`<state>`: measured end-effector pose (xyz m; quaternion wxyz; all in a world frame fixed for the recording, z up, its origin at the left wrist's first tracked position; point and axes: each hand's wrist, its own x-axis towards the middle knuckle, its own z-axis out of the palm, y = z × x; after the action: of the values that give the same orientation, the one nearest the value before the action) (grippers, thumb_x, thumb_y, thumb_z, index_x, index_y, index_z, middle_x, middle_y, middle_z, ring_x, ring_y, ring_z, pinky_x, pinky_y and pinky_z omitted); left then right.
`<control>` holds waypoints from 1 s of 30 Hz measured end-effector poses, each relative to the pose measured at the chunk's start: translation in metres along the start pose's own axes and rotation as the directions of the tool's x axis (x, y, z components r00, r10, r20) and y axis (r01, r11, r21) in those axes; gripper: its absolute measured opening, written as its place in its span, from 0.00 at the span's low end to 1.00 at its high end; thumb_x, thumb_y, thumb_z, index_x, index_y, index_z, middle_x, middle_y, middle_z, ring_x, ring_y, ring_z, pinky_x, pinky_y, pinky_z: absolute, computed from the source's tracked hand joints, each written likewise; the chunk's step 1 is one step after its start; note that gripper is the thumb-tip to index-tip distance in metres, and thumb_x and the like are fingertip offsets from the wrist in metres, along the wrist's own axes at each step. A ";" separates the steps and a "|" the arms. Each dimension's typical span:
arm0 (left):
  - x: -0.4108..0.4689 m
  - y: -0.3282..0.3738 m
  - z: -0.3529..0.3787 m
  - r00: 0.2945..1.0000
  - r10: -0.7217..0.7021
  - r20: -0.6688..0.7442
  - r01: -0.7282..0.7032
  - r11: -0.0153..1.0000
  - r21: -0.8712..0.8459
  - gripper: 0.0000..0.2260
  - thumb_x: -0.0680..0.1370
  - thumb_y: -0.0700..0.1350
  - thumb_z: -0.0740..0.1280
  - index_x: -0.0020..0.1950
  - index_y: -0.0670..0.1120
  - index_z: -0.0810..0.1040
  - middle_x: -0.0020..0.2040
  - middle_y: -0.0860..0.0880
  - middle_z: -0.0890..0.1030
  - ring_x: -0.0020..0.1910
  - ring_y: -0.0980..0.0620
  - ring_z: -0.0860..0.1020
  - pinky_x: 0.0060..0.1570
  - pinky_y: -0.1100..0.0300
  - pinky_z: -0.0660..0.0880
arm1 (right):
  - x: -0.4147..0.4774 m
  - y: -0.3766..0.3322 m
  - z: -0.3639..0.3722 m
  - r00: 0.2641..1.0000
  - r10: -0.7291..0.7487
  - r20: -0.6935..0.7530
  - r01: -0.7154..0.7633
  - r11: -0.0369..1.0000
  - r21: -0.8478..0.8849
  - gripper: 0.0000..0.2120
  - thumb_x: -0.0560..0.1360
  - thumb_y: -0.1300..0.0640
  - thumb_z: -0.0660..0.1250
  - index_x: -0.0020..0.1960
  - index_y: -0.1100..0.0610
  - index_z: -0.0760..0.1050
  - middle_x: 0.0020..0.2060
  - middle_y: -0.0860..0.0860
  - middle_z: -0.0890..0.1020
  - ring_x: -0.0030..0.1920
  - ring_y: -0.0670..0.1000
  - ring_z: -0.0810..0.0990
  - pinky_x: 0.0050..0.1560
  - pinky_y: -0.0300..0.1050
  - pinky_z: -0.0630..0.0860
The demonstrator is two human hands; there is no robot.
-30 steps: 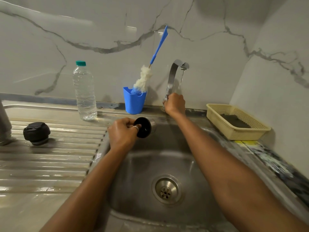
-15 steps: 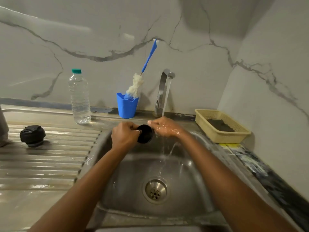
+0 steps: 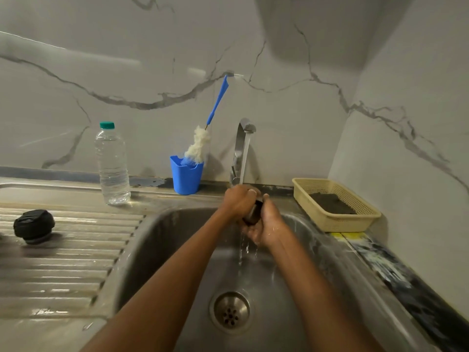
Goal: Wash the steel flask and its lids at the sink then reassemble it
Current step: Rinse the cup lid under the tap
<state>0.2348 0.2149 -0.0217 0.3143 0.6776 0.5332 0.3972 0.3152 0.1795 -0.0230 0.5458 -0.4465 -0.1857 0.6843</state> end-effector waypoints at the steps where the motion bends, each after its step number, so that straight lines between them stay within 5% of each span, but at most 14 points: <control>1: 0.005 0.002 0.002 1.000 -0.024 0.016 0.025 0.998 -0.062 0.14 0.83 0.43 0.59 0.53 0.42 0.84 0.50 0.45 0.83 0.52 0.48 0.80 0.55 0.56 0.77 | 0.001 -0.001 0.000 1.000 0.009 0.009 -0.009 1.000 0.016 0.26 0.83 0.39 0.58 0.59 0.61 0.79 0.46 0.61 0.84 0.49 0.58 0.84 0.33 0.49 0.84; 4: 0.017 0.006 0.002 0.984 -0.176 -0.005 0.172 0.969 -0.179 0.14 0.82 0.46 0.59 0.49 0.42 0.82 0.46 0.44 0.82 0.47 0.48 0.80 0.54 0.52 0.78 | 0.009 -0.001 -0.002 0.998 -0.031 0.049 0.032 0.999 -0.018 0.29 0.81 0.35 0.58 0.58 0.61 0.80 0.51 0.63 0.85 0.55 0.61 0.84 0.49 0.56 0.84; 7: 0.027 0.008 -0.002 0.929 -0.362 -0.070 0.322 0.889 -0.324 0.16 0.84 0.51 0.58 0.58 0.41 0.78 0.47 0.43 0.81 0.44 0.47 0.81 0.44 0.56 0.78 | 0.013 0.002 -0.003 0.988 -0.082 0.129 0.095 0.991 -0.098 0.24 0.83 0.40 0.57 0.59 0.60 0.79 0.53 0.62 0.85 0.55 0.59 0.84 0.57 0.55 0.82; 10: 0.028 0.002 -0.006 0.891 -0.437 -0.124 0.352 0.837 -0.420 0.16 0.84 0.48 0.59 0.64 0.38 0.76 0.43 0.45 0.78 0.41 0.49 0.78 0.40 0.56 0.76 | 0.019 0.003 -0.004 0.974 -0.173 0.148 0.213 0.922 -0.323 0.16 0.85 0.48 0.59 0.62 0.59 0.77 0.52 0.59 0.85 0.52 0.56 0.86 0.52 0.49 0.84; 12: 0.021 -0.003 -0.008 0.868 -0.490 -0.086 0.401 0.791 -0.463 0.20 0.86 0.53 0.54 0.61 0.40 0.77 0.45 0.42 0.80 0.42 0.48 0.79 0.40 0.56 0.75 | 0.021 0.004 -0.004 0.963 -0.240 0.125 0.270 0.832 -0.484 0.18 0.84 0.45 0.59 0.61 0.57 0.78 0.49 0.57 0.86 0.49 0.54 0.87 0.45 0.44 0.85; 16: -0.003 -0.022 -0.017 0.934 -0.356 -0.035 0.323 0.881 -0.346 0.20 0.86 0.56 0.56 0.57 0.41 0.79 0.49 0.39 0.84 0.49 0.44 0.83 0.53 0.50 0.81 | 0.021 0.006 -0.002 0.960 -0.275 0.053 0.242 0.719 -0.652 0.24 0.83 0.35 0.53 0.55 0.52 0.79 0.48 0.56 0.85 0.46 0.54 0.86 0.38 0.43 0.84; 19: -0.020 -0.035 -0.024 0.977 -0.206 0.055 0.213 0.927 -0.310 0.13 0.86 0.49 0.59 0.57 0.43 0.80 0.50 0.39 0.84 0.52 0.42 0.84 0.59 0.43 0.80 | 0.019 0.010 0.002 0.953 -0.282 0.111 0.275 0.649 -0.709 0.21 0.85 0.38 0.50 0.47 0.46 0.75 0.47 0.54 0.83 0.50 0.55 0.85 0.49 0.48 0.85; 21: -0.022 -0.039 -0.024 0.972 -0.230 0.042 0.230 0.905 -0.359 0.11 0.85 0.46 0.59 0.58 0.43 0.79 0.52 0.38 0.84 0.52 0.42 0.83 0.57 0.44 0.81 | 0.021 0.012 0.003 0.929 -0.328 0.173 0.340 0.567 -0.750 0.17 0.85 0.41 0.52 0.45 0.44 0.74 0.46 0.52 0.81 0.51 0.53 0.84 0.54 0.51 0.84; 25: -0.026 -0.037 -0.022 0.957 -0.280 0.073 0.279 0.827 -0.487 0.11 0.84 0.39 0.59 0.64 0.42 0.78 0.50 0.40 0.83 0.43 0.49 0.81 0.40 0.58 0.79 | 0.029 0.010 0.000 0.843 -0.461 0.275 0.481 0.420 -0.769 0.15 0.82 0.46 0.64 0.67 0.49 0.75 0.58 0.48 0.79 0.55 0.50 0.80 0.58 0.50 0.81; 30: -0.027 -0.036 -0.026 0.946 -0.313 0.082 0.280 0.664 -0.693 0.13 0.84 0.45 0.59 0.62 0.42 0.80 0.56 0.36 0.84 0.53 0.46 0.82 0.57 0.50 0.79 | 0.032 0.006 -0.004 0.733 -0.504 0.457 0.651 0.327 -0.685 0.24 0.75 0.59 0.75 0.69 0.48 0.74 0.59 0.49 0.80 0.54 0.48 0.81 0.56 0.47 0.82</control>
<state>0.1920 0.1972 -0.0454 0.5944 0.4041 0.4540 0.5265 0.3151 0.2055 -0.0422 0.4666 -0.4907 -0.6669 0.3110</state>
